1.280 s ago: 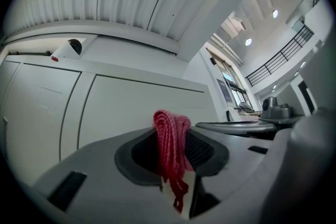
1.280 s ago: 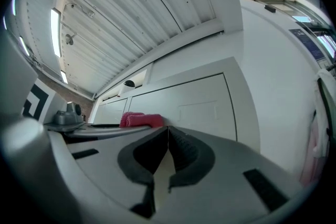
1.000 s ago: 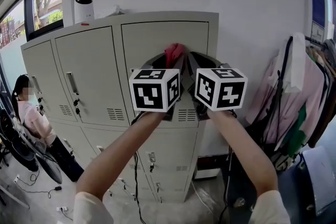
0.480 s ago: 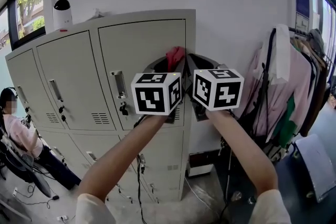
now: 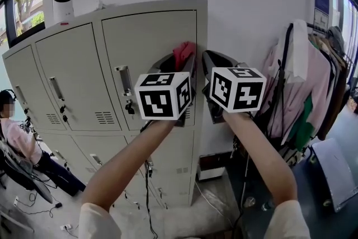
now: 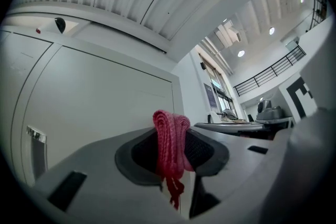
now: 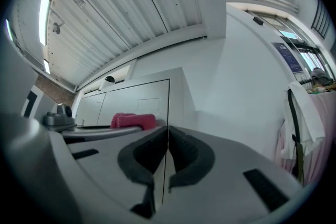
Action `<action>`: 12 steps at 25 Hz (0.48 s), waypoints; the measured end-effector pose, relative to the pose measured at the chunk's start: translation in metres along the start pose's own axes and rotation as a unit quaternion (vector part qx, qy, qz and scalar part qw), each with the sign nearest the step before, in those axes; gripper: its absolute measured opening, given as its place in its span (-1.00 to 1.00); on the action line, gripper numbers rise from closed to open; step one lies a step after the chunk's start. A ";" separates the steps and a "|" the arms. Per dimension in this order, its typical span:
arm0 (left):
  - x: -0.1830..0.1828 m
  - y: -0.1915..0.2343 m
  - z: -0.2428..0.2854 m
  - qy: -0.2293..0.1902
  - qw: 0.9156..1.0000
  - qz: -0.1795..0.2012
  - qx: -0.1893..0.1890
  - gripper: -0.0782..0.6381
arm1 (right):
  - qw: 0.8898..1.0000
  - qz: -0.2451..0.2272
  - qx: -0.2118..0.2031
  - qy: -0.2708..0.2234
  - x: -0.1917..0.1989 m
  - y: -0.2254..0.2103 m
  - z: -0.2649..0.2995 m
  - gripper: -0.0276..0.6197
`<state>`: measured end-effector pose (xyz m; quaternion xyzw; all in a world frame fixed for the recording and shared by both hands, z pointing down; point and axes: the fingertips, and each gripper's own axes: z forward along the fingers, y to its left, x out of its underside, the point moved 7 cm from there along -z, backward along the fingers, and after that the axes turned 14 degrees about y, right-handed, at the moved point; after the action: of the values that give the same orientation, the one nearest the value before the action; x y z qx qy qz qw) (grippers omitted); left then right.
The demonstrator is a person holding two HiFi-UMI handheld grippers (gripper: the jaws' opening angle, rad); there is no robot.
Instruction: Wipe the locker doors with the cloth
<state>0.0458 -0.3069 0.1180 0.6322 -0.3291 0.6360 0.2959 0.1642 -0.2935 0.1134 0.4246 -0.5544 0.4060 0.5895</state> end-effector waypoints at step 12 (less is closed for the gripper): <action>0.007 0.040 -0.057 -0.006 0.998 -0.005 -0.060 -0.44 | 0.998 -0.010 -0.060 -0.010 -0.005 0.060 0.015 -0.91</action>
<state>-0.0203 -0.2864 0.1245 0.6185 -0.3654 0.6101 0.3342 0.1025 -0.2893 0.1114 0.3978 -0.5795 0.3620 0.6123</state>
